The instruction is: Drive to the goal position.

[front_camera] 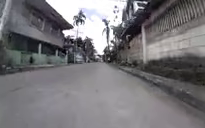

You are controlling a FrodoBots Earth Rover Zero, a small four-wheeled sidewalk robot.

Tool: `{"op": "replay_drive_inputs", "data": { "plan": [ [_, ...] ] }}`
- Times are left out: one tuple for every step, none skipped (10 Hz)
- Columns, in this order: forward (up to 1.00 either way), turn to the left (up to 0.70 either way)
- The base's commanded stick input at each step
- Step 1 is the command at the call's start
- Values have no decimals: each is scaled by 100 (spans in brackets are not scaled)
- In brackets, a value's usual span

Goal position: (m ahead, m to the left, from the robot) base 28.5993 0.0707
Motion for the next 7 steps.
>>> {"op": "replay_drive_inputs", "data": {
  "plan": [
    [100,0],
    [100,-2],
    [100,-31],
    [100,-40],
    [100,-39],
    [100,-35],
    [100,-24]
  ]
}}
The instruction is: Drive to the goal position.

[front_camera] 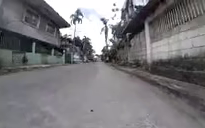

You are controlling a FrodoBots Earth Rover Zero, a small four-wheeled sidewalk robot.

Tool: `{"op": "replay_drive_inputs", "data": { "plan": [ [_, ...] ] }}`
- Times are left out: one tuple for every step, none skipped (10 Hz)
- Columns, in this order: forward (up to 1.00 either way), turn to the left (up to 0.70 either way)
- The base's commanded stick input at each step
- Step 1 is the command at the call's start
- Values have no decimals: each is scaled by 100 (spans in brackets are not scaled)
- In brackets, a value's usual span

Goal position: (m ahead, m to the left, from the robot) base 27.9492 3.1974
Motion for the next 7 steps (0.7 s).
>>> {"op": "replay_drive_inputs", "data": {
  "plan": [
    [100,-7],
    [100,-1],
    [100,0],
    [100,0],
    [100,0],
    [100,0],
    [100,0]
  ]
}}
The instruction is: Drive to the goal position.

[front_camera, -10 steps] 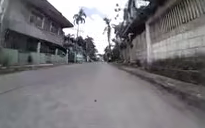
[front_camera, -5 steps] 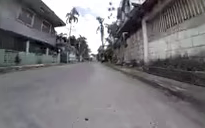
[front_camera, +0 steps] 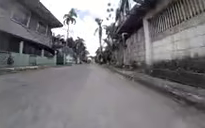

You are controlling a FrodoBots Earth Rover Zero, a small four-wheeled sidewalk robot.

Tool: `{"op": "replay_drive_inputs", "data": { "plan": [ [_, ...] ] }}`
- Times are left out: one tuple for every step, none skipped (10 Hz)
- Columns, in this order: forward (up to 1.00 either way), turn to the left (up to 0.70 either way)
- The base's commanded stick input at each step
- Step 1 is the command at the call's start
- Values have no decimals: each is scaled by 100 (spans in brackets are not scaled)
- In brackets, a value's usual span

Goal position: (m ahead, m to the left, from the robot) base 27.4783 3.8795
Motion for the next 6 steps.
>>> {"op": "replay_drive_inputs", "data": {
  "plan": [
    [100,0],
    [100,0],
    [100,0],
    [100,0],
    [100,0],
    [100,0]
  ]
}}
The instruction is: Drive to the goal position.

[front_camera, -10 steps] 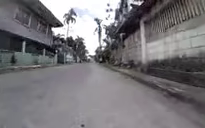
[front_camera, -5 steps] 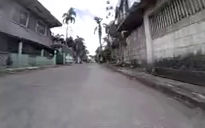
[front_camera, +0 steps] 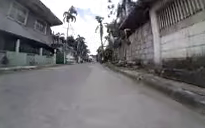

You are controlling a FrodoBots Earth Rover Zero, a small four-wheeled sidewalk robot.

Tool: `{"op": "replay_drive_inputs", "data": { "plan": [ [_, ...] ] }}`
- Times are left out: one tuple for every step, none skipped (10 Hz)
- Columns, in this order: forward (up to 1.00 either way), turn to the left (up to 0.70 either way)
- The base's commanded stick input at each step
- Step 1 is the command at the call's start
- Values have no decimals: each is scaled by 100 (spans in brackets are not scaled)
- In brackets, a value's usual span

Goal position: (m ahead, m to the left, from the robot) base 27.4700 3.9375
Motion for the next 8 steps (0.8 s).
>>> {"op": "replay_drive_inputs", "data": {
  "plan": [
    [100,0],
    [100,0],
    [100,0],
    [100,0],
    [100,0],
    [100,0],
    [100,0],
    [100,0]
  ]
}}
